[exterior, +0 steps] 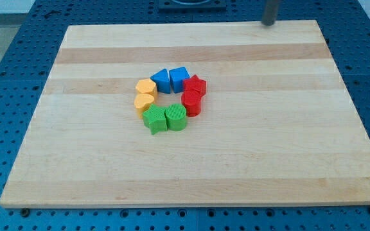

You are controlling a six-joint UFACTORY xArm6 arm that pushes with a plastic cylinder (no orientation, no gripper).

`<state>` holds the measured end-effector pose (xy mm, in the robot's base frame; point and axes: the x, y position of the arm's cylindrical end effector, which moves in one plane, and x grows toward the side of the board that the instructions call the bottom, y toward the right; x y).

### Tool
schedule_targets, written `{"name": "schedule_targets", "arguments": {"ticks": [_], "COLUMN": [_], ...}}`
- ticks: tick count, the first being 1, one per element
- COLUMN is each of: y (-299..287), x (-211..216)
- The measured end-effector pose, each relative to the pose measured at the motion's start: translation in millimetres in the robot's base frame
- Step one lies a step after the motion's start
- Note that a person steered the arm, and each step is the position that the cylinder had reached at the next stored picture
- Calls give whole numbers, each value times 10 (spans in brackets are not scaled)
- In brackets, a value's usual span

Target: Move your arm towards center left

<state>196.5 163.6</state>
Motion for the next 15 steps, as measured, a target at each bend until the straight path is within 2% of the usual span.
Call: {"name": "schedule_targets", "arguments": {"ticks": [1, 2, 4, 5, 7, 8, 9, 10, 11, 12, 14, 15], "y": [-93, -1040, -1474, -2149, -2323, -2482, -2504, -2957, -3070, -3188, -3189, -3189], "x": [8, 268, 280, 309, 358, 698, 605, 699, 753, 1222, 1902, 1926]}}
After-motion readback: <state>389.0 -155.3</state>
